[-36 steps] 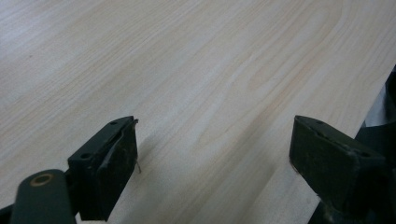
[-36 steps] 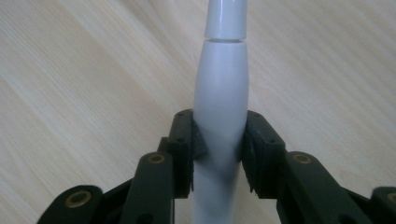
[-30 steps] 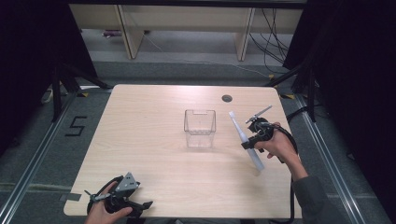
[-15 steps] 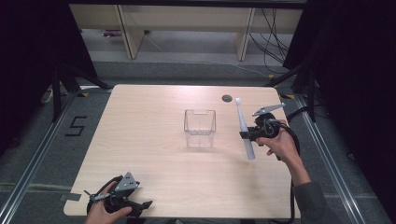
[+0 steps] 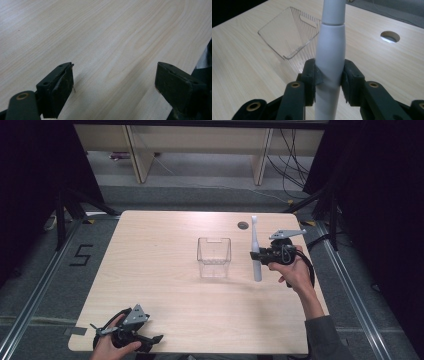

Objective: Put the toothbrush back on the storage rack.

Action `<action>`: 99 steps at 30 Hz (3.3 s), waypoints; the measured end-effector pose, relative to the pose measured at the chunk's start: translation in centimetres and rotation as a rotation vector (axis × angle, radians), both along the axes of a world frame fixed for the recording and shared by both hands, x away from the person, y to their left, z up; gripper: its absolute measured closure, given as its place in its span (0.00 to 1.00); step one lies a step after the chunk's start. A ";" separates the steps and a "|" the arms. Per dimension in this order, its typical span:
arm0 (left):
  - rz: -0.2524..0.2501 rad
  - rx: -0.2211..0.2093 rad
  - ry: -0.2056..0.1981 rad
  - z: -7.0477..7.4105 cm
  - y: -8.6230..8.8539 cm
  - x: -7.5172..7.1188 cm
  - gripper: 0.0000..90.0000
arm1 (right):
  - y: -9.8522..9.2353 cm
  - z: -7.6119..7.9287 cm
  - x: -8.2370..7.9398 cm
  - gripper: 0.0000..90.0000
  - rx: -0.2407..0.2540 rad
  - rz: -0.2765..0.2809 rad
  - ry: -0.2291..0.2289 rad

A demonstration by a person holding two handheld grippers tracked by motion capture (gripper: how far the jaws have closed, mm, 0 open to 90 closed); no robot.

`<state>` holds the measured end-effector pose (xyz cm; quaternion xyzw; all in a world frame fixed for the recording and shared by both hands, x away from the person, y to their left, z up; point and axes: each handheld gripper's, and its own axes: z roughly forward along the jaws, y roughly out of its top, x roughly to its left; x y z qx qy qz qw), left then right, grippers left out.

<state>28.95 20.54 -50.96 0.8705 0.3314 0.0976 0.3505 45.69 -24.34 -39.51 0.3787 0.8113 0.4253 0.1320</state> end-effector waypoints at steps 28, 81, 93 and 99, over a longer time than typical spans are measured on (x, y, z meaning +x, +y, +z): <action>0.001 -0.001 0.004 0.0 0.0 0.0 0.17 | 2.4 2.1 0.5 0.75 0.056 0.040 -0.098; 0.000 -0.010 -0.001 0.1 0.1 -0.2 0.17 | 11.2 4.7 4.5 0.75 0.004 0.122 -0.085; 0.004 -0.012 -0.003 0.1 0.1 -0.2 0.17 | 11.9 3.2 5.4 0.75 -0.065 0.122 -0.067; 0.002 -0.009 -0.001 0.1 0.1 -0.2 0.17 | 12.2 2.1 5.6 0.75 -0.080 0.124 -0.049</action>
